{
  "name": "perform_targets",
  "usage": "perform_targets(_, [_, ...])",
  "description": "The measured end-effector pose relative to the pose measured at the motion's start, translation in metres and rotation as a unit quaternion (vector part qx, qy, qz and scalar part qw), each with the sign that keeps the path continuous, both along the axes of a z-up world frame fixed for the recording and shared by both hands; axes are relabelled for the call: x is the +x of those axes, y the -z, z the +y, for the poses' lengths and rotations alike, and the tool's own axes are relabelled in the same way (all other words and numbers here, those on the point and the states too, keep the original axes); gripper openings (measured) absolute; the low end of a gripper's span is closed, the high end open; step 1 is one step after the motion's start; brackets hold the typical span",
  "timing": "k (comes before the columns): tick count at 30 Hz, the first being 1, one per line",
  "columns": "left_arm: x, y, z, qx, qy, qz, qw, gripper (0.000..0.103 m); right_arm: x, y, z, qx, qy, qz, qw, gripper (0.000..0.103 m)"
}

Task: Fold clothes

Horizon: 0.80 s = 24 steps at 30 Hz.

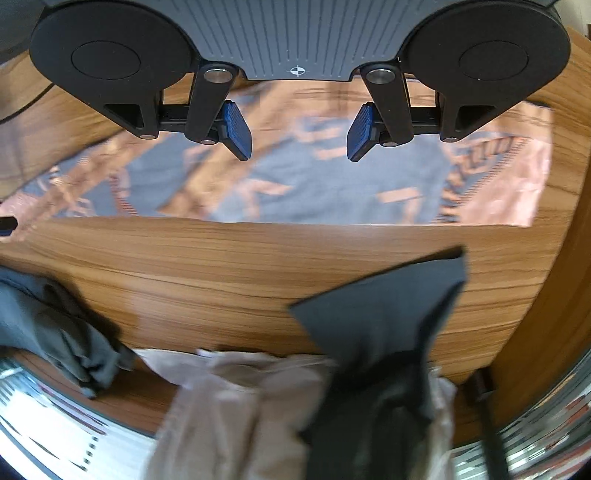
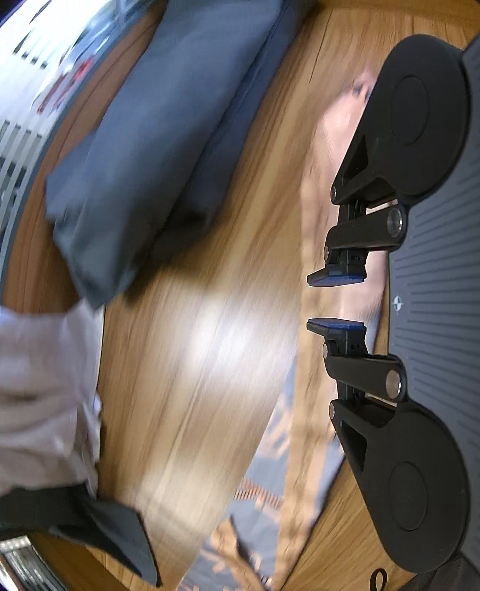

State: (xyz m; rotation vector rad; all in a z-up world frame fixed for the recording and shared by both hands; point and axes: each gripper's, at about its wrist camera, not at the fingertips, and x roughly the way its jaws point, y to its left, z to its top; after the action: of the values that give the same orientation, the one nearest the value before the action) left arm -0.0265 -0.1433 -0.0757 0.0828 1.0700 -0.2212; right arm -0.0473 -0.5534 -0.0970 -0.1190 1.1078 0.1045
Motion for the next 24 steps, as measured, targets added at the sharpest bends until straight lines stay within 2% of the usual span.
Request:
perform_targets(4, [-0.004, 0.0, -0.047, -0.01, 0.009, 0.007, 0.9999, 0.062, -0.006, 0.002, -0.055, -0.016, 0.01, 0.006, 1.0, 0.025])
perform_targets(10, [-0.009, 0.005, -0.112, -0.017, 0.023, 0.015, 0.9995, 0.063, -0.006, 0.008, -0.12, -0.027, -0.01, 0.013, 0.999, 0.033])
perform_targets(15, [-0.009, 0.007, -0.151, -0.021, 0.035, 0.023, 0.9989, 0.065, 0.004, 0.015, -0.153, -0.03, -0.03, 0.015, 0.999, 0.045])
perform_targets(21, [-0.003, 0.007, -0.179, -0.015, 0.045, 0.03, 0.9984, 0.066, 0.021, 0.026, -0.178, -0.004, -0.059, 0.039, 0.997, 0.044])
perform_targets(22, [-0.002, 0.007, -0.183, -0.015, 0.044, 0.031, 0.9984, 0.066, 0.024, 0.029, -0.18, 0.007, -0.061, 0.047, 0.997, 0.041])
perform_targets(24, [0.0, 0.007, -0.187, -0.014, 0.044, 0.03, 0.9984, 0.066, 0.027, 0.032, -0.186, 0.032, -0.058, 0.062, 0.996, 0.006])
